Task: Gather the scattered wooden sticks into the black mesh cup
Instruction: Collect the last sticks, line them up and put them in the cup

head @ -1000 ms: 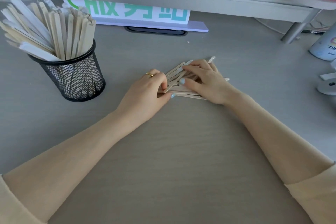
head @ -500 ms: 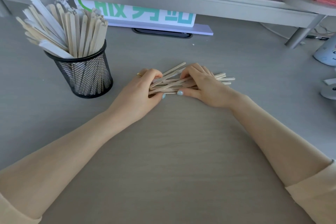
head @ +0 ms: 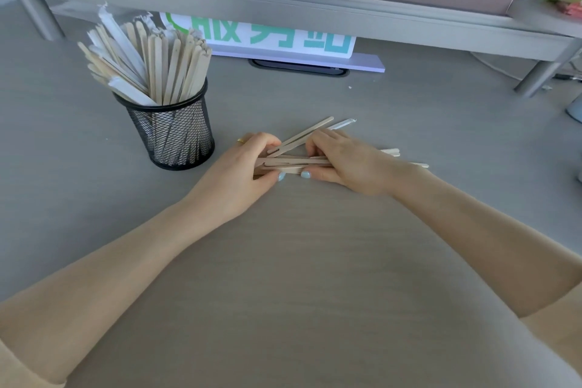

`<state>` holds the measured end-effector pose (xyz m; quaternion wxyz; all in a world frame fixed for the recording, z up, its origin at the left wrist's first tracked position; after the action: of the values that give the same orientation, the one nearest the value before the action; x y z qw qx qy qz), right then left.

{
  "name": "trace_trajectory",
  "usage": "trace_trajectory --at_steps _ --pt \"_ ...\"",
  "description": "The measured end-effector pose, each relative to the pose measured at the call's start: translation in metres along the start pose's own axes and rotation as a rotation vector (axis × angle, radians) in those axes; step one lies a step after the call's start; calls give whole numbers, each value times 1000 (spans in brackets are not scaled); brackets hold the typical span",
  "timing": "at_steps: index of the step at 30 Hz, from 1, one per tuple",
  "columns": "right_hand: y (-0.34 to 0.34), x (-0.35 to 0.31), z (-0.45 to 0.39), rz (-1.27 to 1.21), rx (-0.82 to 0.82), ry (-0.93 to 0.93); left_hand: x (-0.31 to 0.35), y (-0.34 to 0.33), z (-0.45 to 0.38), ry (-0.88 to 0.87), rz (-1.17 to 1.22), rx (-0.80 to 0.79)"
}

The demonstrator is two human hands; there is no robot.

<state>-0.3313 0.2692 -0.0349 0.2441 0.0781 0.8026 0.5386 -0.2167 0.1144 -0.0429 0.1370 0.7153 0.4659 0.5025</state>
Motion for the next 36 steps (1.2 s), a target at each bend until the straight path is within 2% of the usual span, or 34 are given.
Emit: trace_trajectory --at_steps 8,14,17,21,26,36 --pt "2 -14 -11 274 -108 128 -4 11 5 -61 -73 28" --pt "-2 -16 -13 346 -34 185 -4 13 1 -86 -159 76" --pt "-3 -16 -11 314 7 165 -7 13 -4 -78 -201 66" --pt "-5 -11 -4 130 85 88 -7 12 -7 -96 -271 -14" --pt "-8 -5 -6 26 67 12 -9 12 -6 -151 -406 -61" --pt "-4 -13 -10 171 43 110 -14 13 -5 -235 -422 -93"
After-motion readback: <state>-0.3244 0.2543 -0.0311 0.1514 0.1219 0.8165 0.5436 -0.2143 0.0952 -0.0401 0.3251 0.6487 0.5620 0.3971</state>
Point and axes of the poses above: each hand's wrist, its own z-axis away from the middle knuckle, its own y-axis out of the back of the hand, x = y × z, the point moved 2 cm from there along -z, towards the middle knuckle, and after that the axes turned 15 degrees about x, right-handed, at the moved point
